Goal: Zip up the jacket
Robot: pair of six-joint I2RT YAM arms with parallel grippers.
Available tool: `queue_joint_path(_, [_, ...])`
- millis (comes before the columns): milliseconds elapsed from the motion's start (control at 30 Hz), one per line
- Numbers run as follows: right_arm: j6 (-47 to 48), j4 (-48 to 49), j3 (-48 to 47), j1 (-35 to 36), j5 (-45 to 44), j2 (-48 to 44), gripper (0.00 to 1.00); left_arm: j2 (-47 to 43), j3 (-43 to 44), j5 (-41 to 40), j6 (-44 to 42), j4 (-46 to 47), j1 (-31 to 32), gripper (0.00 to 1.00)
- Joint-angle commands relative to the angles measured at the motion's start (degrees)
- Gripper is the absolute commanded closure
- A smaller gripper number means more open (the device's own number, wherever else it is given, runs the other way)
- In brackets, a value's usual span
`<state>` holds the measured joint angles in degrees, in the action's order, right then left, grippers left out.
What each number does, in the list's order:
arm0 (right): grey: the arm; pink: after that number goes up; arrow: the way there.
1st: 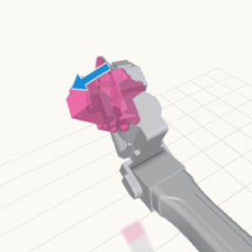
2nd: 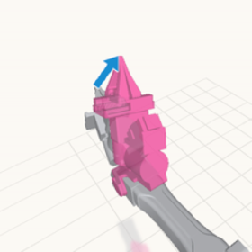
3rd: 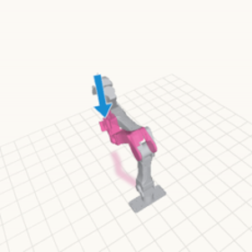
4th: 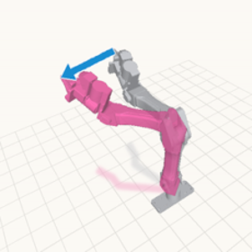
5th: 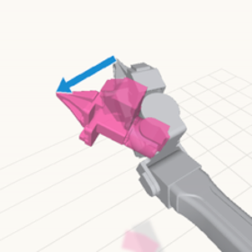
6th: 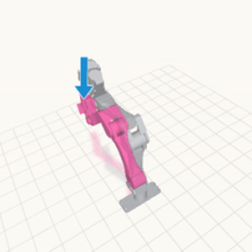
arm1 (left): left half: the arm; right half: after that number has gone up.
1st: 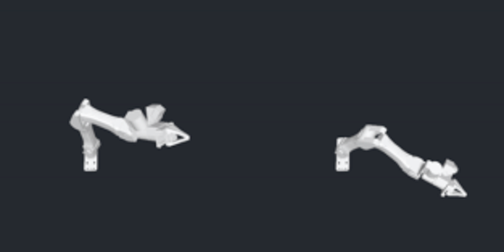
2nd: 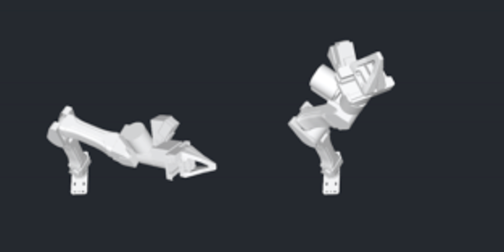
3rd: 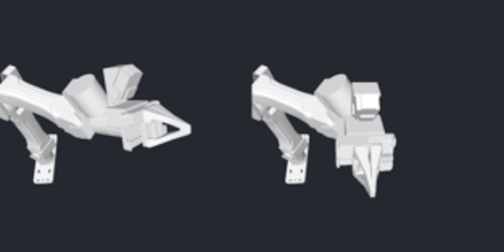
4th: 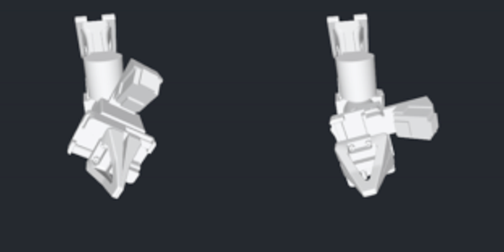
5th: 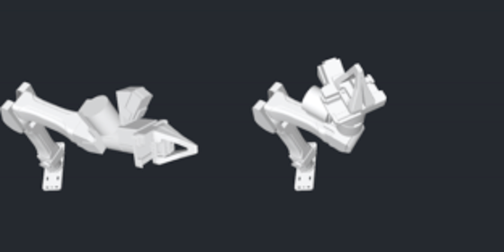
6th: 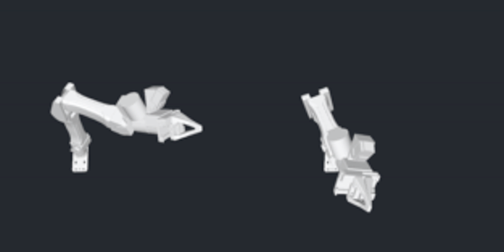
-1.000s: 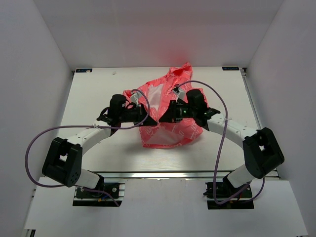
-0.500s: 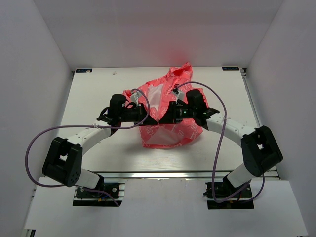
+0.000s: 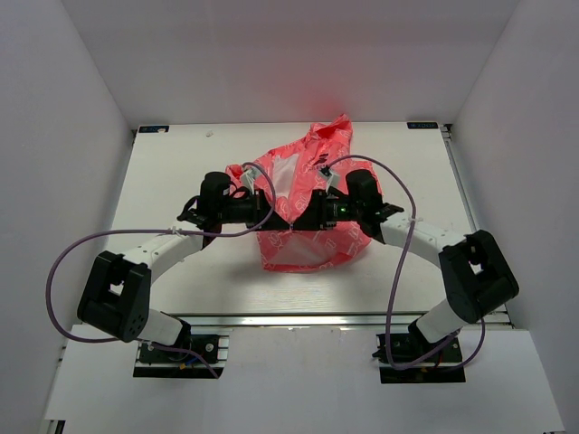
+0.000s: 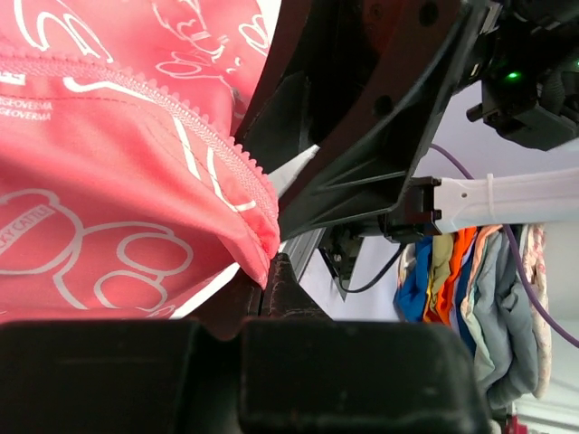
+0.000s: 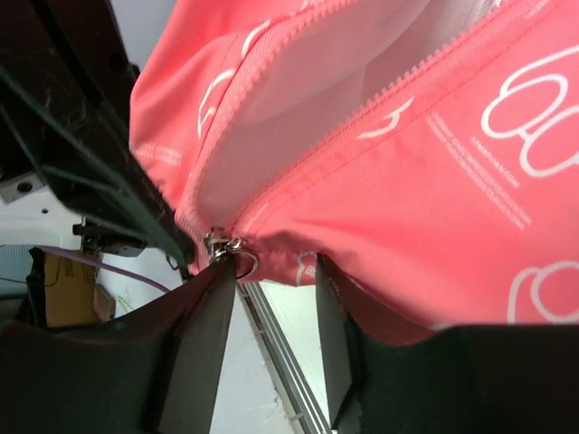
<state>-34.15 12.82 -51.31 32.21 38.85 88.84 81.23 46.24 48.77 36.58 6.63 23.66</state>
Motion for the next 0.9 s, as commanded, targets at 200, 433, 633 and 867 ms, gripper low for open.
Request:
queue_joint_path(200, [2.0, 0.1, 4.5, -5.4, 5.4, -14.4, 0.45, -2.1, 2.1, 3.3, -4.5, 5.6, 0.3, 1.0])
queue_joint_path(433, [4.6, -2.0, 5.5, -6.2, 9.2, -16.9, 0.41, -0.4, 4.0, 6.9, -5.1, 7.5, 0.3, 1.0])
queue_joint_path(633, [4.1, 0.8, 4.1, -4.5, 14.2, -12.8, 0.41, 0.3, 4.8, 7.4, -4.7, 8.0, 0.3, 1.0])
queue_joint_path(867, [2.3, 2.7, 2.9, -2.9, 11.5, -9.7, 0.4, 0.4, 4.0, 7.7, -2.8, 10.1, 0.3, 1.0])
